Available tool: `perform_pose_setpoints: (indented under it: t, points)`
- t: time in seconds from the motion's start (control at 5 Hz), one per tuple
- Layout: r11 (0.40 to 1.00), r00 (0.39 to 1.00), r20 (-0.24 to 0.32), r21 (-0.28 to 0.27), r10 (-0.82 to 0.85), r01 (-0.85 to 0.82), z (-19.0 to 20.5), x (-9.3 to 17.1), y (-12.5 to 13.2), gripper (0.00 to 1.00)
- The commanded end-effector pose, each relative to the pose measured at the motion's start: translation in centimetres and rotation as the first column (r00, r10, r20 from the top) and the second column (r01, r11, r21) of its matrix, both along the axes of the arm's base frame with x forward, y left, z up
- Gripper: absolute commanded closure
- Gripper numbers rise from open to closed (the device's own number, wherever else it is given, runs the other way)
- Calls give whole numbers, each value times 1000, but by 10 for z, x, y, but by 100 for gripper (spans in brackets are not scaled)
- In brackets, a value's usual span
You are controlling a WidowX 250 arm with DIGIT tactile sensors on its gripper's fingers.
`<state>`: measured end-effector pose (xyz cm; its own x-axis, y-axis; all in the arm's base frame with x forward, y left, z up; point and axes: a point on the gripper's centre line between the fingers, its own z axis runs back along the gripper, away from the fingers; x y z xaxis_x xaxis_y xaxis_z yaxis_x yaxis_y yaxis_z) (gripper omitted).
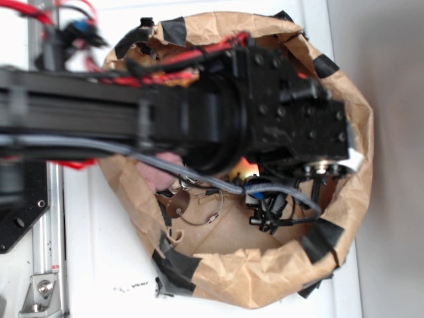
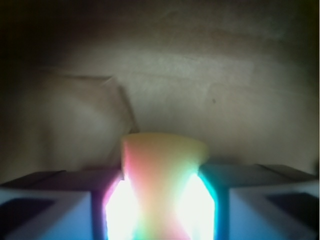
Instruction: Grab the green sponge.
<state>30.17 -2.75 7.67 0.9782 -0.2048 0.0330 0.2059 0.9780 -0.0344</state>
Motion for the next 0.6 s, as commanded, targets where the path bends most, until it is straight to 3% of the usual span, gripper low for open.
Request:
perform_pose_setpoints:
  t: [0.0,0.2,0.4]
  points:
    - [995,977,191,30,91,-99,115,-17,0,100]
    - [988,976,166,43,140,-149,118,-14,0,100]
    - [977,971,161,92,177,-193,108,-12,4,100]
